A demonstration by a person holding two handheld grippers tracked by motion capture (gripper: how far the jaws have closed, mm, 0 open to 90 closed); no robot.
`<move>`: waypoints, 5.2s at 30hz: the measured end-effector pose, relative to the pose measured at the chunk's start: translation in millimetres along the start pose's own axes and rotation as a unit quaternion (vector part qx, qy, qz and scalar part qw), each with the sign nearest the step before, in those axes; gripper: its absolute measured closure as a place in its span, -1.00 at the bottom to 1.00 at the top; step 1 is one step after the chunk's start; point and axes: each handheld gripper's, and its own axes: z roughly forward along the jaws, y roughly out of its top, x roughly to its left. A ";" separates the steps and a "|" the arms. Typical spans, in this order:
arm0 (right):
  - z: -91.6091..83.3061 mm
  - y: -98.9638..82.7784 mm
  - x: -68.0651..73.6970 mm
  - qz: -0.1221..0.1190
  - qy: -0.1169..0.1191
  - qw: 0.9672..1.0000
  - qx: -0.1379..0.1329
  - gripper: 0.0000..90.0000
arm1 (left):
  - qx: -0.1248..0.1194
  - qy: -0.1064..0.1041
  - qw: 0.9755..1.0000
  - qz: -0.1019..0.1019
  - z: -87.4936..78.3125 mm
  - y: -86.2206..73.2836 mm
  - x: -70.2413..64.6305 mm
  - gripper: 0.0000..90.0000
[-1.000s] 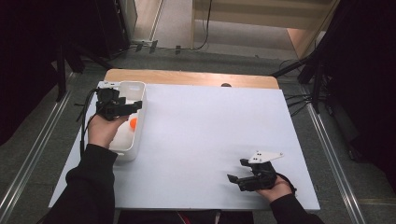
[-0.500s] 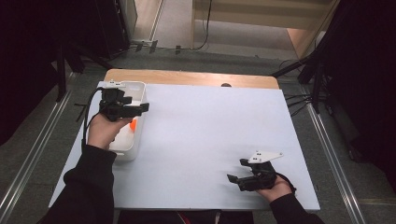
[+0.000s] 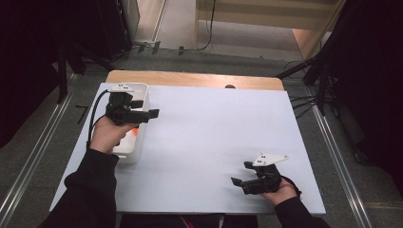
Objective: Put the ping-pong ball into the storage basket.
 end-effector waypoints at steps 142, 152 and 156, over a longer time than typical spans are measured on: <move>-1.5 -0.2 -0.6 0.000 0.001 1.000 -0.001 -0.61 | 0.058 -0.117 0.984 0.120 14.2 -102.8 -61.8 -0.52; -1.3 -0.3 -0.9 -0.002 -0.001 1.000 -0.001 -0.61 | 0.070 -0.129 0.981 0.127 10.0 -110.3 -61.8 -0.52; -1.2 -0.3 -0.9 -0.001 0.000 1.000 0.000 -0.61 | 0.077 -0.132 0.980 0.126 9.3 -113.6 -59.5 -0.52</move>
